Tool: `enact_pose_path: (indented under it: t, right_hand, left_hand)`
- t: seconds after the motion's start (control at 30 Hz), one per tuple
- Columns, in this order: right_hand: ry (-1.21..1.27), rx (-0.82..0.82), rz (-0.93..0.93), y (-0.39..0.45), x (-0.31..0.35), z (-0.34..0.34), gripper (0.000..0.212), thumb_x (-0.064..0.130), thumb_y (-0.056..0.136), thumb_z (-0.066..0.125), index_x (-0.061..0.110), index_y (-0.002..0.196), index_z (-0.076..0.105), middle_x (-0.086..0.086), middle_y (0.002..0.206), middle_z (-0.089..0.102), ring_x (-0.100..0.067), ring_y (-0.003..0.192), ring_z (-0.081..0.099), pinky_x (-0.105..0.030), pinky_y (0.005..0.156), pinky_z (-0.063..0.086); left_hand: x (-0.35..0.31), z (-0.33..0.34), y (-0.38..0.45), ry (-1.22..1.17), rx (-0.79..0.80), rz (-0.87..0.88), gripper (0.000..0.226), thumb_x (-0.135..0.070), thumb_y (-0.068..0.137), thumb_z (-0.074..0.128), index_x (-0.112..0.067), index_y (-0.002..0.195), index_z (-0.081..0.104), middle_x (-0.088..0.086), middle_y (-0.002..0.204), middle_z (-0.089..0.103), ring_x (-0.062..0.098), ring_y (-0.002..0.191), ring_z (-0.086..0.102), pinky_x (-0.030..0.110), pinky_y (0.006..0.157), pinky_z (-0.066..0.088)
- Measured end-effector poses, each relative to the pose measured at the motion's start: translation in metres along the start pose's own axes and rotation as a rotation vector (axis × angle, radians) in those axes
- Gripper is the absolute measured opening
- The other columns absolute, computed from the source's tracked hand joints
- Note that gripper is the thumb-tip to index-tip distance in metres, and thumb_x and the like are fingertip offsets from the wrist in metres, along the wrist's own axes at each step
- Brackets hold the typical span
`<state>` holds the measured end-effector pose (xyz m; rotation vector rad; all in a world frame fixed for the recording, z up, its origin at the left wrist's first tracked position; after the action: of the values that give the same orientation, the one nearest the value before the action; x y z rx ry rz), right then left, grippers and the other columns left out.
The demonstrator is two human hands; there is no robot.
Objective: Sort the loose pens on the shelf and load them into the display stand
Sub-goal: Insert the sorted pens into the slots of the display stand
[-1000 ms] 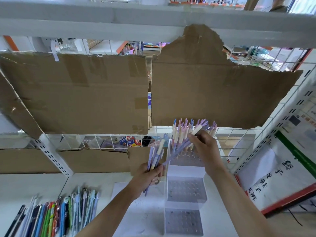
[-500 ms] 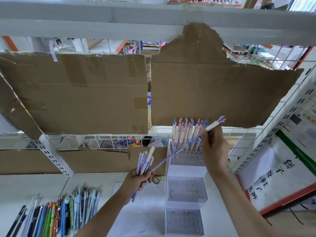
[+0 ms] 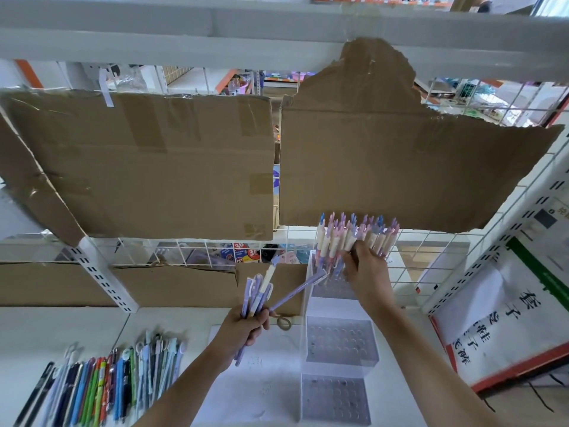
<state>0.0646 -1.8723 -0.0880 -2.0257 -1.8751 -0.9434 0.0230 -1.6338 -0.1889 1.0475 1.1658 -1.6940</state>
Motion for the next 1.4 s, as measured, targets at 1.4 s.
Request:
enact_pose_path:
  t: [1.4]
  right_hand:
    - [0.391, 0.427, 0.103, -0.052, 0.025, 0.027, 0.027, 0.018, 0.091, 0.058, 0.017, 0.065, 0.059, 0.004, 0.051, 0.056, -0.001, 0.04, 0.045, -0.018, 0.05, 0.038]
  left_hand:
    - [-0.03, 0.055, 0.002, 0.196, 0.027, -0.033, 0.029, -0.011, 0.096, 0.048, -0.007, 0.073, 0.066, -0.002, 0.048, 0.064, 0.006, 0.044, 0.06, 0.014, 0.045, 0.045]
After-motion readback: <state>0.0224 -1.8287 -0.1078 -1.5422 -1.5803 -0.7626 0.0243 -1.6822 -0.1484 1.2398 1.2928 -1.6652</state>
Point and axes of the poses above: each hand's wrist, its own y-axis towards the middle knuckle, its own z-axis out of the palm, x = y × z, the point moved 4 cm from there along y, towards the middle knuckle
